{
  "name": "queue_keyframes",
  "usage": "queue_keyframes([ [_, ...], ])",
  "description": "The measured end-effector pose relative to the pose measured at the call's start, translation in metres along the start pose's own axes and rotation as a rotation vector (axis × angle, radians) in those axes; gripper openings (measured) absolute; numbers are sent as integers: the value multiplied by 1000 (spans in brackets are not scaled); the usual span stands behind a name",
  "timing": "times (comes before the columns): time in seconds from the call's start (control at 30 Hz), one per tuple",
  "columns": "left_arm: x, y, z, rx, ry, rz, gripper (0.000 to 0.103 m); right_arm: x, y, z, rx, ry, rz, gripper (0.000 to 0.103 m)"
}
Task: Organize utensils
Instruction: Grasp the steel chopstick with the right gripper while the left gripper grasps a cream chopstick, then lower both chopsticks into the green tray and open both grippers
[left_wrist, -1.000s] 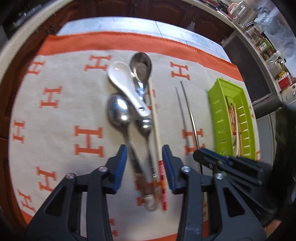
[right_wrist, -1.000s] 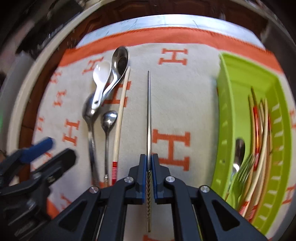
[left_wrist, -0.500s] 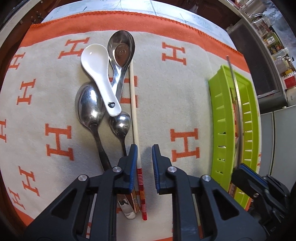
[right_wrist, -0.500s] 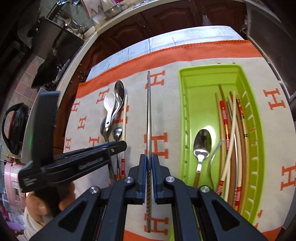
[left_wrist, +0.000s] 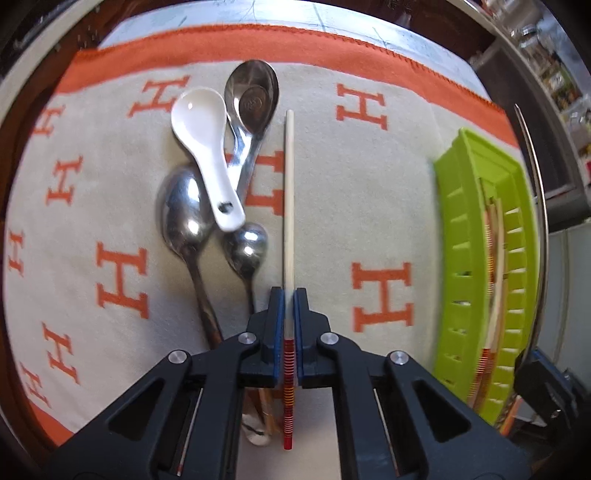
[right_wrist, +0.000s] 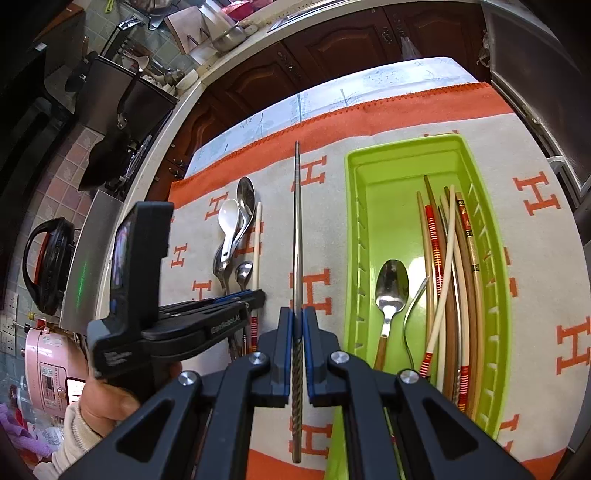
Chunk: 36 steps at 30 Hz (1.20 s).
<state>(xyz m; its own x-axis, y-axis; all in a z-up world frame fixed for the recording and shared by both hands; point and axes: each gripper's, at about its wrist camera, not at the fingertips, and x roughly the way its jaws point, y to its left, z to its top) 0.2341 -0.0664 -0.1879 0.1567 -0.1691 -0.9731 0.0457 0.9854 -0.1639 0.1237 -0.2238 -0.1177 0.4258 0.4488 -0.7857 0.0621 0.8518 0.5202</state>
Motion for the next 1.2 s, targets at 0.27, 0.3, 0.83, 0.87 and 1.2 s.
queue_keyframes([
  [0.27,-77,-49,-19,51,-103,-209,3,-31,-9,-6,11,-58,20,5],
  [0.3,-90,-58,-22,67,-125,-230,3,-37,-10,-6,10,-69,20,5],
  [0.83,-112,-160,-54,229,-200,-251,3,-93,-54,-23,25,-185,-131,5],
  [0.87,-107,-160,-56,235,-196,-243,3,-94,-57,-24,30,-184,-134,5],
  [1.2,-50,-162,-65,245,-124,-142,3,-56,-79,-36,34,-95,-164,5],
])
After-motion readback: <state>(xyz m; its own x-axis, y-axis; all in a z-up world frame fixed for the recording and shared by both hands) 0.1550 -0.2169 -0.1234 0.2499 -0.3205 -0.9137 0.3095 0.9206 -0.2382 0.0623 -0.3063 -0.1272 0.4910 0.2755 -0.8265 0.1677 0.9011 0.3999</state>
